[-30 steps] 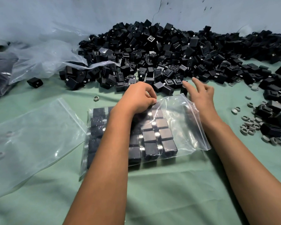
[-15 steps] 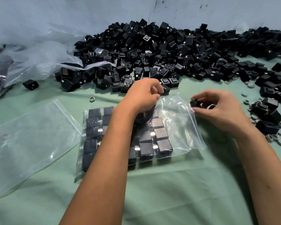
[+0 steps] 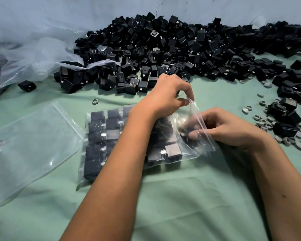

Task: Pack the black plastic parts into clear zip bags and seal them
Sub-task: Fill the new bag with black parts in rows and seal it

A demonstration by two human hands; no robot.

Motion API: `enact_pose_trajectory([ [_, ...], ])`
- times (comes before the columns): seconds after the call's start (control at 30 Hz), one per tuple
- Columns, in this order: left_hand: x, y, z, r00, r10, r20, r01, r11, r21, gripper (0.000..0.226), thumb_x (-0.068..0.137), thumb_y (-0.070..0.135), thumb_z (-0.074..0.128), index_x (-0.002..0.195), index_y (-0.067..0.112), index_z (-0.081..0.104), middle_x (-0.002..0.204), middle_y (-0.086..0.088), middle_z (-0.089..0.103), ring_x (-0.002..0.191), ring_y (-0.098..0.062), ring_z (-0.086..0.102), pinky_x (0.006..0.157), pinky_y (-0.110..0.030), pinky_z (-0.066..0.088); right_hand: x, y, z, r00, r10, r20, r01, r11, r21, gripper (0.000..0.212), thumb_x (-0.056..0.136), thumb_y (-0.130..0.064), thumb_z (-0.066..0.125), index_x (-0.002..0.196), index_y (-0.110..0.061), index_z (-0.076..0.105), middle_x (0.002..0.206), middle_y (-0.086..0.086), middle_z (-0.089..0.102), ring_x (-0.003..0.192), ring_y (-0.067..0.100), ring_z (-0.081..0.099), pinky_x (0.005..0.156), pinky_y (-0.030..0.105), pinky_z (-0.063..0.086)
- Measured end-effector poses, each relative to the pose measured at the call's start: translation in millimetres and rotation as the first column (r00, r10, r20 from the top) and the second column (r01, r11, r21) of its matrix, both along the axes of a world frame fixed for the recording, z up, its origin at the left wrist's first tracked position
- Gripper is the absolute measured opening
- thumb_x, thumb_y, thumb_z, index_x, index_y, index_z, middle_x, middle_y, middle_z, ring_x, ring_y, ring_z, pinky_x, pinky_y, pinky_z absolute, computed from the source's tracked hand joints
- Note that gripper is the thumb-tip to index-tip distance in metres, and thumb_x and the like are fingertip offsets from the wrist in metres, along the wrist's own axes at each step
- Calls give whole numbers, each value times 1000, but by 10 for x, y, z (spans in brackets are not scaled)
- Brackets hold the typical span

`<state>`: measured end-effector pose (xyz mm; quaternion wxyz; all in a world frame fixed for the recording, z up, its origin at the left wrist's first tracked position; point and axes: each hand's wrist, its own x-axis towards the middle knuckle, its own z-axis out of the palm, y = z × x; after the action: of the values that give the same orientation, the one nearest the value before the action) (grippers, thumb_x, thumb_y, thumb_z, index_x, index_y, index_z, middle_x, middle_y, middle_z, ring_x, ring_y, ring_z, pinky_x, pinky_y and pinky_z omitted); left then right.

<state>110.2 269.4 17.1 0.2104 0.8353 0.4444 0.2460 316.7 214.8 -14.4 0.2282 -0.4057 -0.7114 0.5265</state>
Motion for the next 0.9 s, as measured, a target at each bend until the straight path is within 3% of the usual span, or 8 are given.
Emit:
enact_pose_trajectory([
  [0.23, -5, -22, 32, 1000, -11, -5, 11, 1000, 11, 12, 88, 19, 78, 97, 27, 80, 106, 5, 63, 101, -16, 55, 95, -33, 46, -6, 1, 20, 999, 42, 7, -42, 999, -2, 16, 80, -20, 83, 95, -15, 83, 92, 15, 78, 80, 21, 73, 73, 25, 58],
  [0.4, -6, -19, 26, 1000, -8, -16, 9, 1000, 28, 13, 87, 22, 80, 97, 29, 80, 111, 7, 62, 113, -12, 53, 97, -25, 40, -64, -16, 24, 998, 63, 8, -63, 998, 10, 33, 73, -40, 91, 91, -13, 83, 85, 17, 76, 73, 22, 71, 68, 28, 56],
  [0.53, -39, -11, 51, 1000, -5, 13, 5, 1000, 21, 12, 86, 20, 81, 96, 27, 81, 108, 11, 63, 107, -6, 57, 93, -18, 41, 10, -10, 46, 999, 29, -27, -30, 999, -39, 21, 79, -22, 86, 98, -14, 82, 92, 16, 79, 80, 22, 75, 72, 25, 58],
  [0.63, -105, -1, 68, 998, -4, 61, 4, 1000, 5, 11, 84, 19, 82, 92, 27, 82, 97, 22, 62, 96, 7, 56, 82, 1, 35, 64, -1, 55, 999, 52, -3, -52, 997, -59, 20, 81, -11, 81, 100, -13, 82, 95, 17, 79, 84, 23, 76, 76, 24, 58],
  [0.9, -88, 15, 63, 995, 22, 100, -23, 1000, 8, 8, 84, 23, 84, 90, 27, 82, 101, 15, 69, 99, 3, 60, 79, -1, 38, -6, 5, 12, 999, 44, 8, -44, 999, -10, 28, 74, -24, 91, 99, -16, 82, 92, 15, 79, 82, 23, 77, 73, 26, 59],
])
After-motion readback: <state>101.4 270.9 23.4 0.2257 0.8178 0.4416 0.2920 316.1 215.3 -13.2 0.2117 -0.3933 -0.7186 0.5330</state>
